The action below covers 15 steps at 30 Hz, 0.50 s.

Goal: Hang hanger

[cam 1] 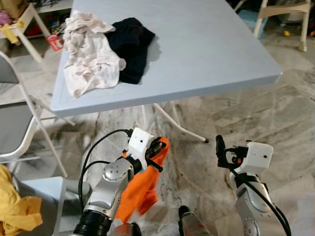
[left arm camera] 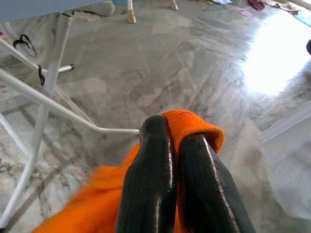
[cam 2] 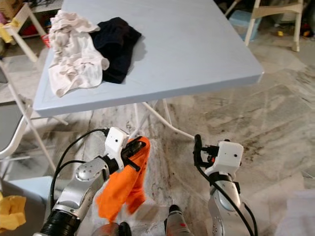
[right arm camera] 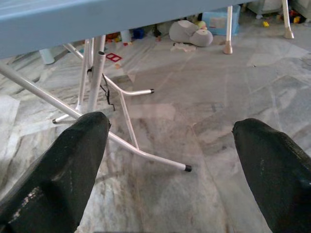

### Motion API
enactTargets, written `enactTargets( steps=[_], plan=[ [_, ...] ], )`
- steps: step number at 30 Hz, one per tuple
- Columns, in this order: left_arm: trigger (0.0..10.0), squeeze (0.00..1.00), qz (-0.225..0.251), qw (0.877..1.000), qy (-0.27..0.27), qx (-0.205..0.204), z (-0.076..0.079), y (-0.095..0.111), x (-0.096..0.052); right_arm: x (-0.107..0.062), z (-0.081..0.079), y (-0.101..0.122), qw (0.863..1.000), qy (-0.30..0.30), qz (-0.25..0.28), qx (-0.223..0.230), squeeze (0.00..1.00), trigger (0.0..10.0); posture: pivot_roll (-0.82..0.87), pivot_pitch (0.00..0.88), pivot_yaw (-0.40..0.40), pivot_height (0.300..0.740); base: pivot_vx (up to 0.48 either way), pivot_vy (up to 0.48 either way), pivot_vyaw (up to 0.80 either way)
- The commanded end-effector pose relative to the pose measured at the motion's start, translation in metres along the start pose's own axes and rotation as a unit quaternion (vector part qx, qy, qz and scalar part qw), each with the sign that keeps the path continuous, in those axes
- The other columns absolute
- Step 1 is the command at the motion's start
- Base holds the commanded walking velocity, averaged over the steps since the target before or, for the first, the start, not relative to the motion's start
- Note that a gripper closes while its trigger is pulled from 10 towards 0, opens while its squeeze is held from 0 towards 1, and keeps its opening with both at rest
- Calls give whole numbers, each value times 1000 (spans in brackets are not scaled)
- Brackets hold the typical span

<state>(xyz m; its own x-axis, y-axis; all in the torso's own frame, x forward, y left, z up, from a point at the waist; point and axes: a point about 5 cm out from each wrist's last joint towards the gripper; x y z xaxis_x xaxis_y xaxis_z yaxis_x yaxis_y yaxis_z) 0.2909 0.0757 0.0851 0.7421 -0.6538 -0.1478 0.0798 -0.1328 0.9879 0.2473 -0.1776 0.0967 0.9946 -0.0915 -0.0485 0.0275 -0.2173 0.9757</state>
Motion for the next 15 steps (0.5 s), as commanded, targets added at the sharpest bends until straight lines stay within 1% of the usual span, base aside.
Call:
enactTargets(
  steps=[1, 4, 5, 11, 12, 15],
  plan=[
    [10000, 0, 5, 1000, -1, -8, -1, 1, -4, -2, -3, 1, 1000, 7, 0, 1, 0, 10000, -158, 226, 92, 740, 0, 0, -800],
    [10000, 0, 4, 1000, 0, -11, -1, 1, -4, -2, -3, 1, 1000, 7, -1, 1, 0, 10000, -158, 226, 92, 740, 0, 0, -800],
    [10000, 0, -7, 1000, 0, -15, 0, -2, -4, -2, -3, 1, 1000, 7, -2, 1, 0, 10000, -158, 228, 94, 740, 0, 0, -800],
    [10000, 0, -21, 1000, 4, -10, -1, -4, -3, -3, -3, -1, 1000, 7, -6, 2, 0, 10000, -159, 228, 92, 740, 0, 0, -800],
    [10000, 0, -21, 1000, 4, -11, -1, -4, -3, -3, -3, -1, 1000, 7, -6, 2, 0, 10000, -159, 228, 92, 740, 0, 0, -613],
    [10000, 0, -25, 1000, 11, -12, -3, -4, -3, -4, -3, -1, 1000, 6, -6, 8, 0, 10000, -159, 229, 94, 740, 0, 0, 0]
  ],
)
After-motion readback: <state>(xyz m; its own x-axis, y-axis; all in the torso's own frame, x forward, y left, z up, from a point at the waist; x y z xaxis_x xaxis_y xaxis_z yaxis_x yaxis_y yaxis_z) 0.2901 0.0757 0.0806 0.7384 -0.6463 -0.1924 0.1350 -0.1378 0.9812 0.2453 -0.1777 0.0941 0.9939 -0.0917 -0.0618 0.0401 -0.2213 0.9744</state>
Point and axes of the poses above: a point about 5 cm out from each wrist's last joint towards the gripper, its own x axis pointing out of the wrist towards the gripper, its own y axis along the axis of the wrist's last joint, z = x × y, and after that the axes turned 8 degrees about x, right-handed
